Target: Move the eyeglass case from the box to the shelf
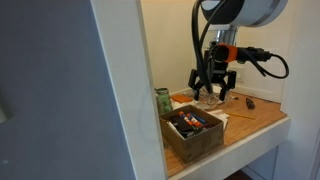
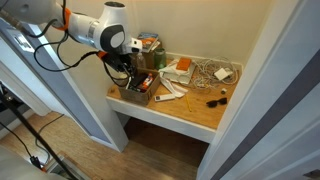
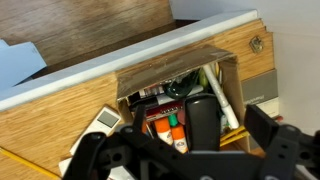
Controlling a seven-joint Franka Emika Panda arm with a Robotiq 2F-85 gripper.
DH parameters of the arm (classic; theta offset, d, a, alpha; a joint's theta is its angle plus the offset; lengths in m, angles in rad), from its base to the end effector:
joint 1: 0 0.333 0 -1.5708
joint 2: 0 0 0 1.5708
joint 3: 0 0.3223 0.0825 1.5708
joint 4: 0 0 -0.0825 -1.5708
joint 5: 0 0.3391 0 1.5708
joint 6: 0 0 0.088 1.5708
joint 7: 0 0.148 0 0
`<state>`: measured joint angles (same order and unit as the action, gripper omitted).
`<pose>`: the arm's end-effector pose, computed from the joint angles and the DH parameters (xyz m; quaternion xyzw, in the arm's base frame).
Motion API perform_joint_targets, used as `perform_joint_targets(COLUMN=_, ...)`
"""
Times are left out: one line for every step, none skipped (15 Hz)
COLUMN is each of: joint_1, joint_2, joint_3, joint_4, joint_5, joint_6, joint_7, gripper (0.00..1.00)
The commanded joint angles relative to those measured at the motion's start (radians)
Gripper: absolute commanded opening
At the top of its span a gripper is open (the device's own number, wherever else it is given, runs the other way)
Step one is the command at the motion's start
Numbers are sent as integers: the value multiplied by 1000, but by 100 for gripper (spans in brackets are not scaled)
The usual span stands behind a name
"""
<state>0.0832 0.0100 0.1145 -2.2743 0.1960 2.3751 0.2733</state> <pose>0.4865 0.1052 0.3561 -0.9909 0.1049 -0.0272 0.0801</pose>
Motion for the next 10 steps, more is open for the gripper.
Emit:
perform_joint_targets(joint_1=10, joint_2=63, joint_3=-3, joint_4=54, joint_5=3, joint_6=8, joint_7=19, gripper=100)
perform_joint_targets(joint_1=12, joint_2=80, joint_3=-2, joint_4=71, joint_5=-1, joint_6=7, joint_7=32, gripper=100)
perform_joint_targets(joint_1=16, joint_2=113, joint_3=-1, joint_4=95, joint_5=-24, joint_6=31, joint_7=78, gripper=100)
perform_joint_targets(joint_1=21, joint_2=142, joint_3=-1, joint_4=124, joint_5=-35, joint_6=29, joint_7=110, gripper=100)
perform_joint_targets(joint_1=28, joint_2=169, joint_3=-4, joint_4=146, joint_5=-51, joint_6=46, joint_7=145, gripper=100)
perform_joint_targets(joint_1=37, joint_2=199, joint_3=-8, joint_4=171, joint_5=-65, joint_6=54, joint_7=173, gripper=100)
perform_joint_targets(joint_1=45, joint_2=229, joint_3=-10, joint_4=199, joint_5=-69, joint_6=54, joint_7=189, gripper=100)
perform_joint_targets(joint_1=57, joint_2=261, joint_3=-15, joint_4=222, joint_5=-83, joint_6=76, joint_7=213, gripper=100)
perform_joint_targets(joint_1=69, joint_2=292, joint_3=-20, joint_4=249, joint_5=-94, joint_6=80, joint_7=232, gripper=100)
perform_joint_targets(joint_1=81, joint_2=319, joint_3=-26, joint_4=270, joint_5=-105, joint_6=90, joint_7=245, gripper=100)
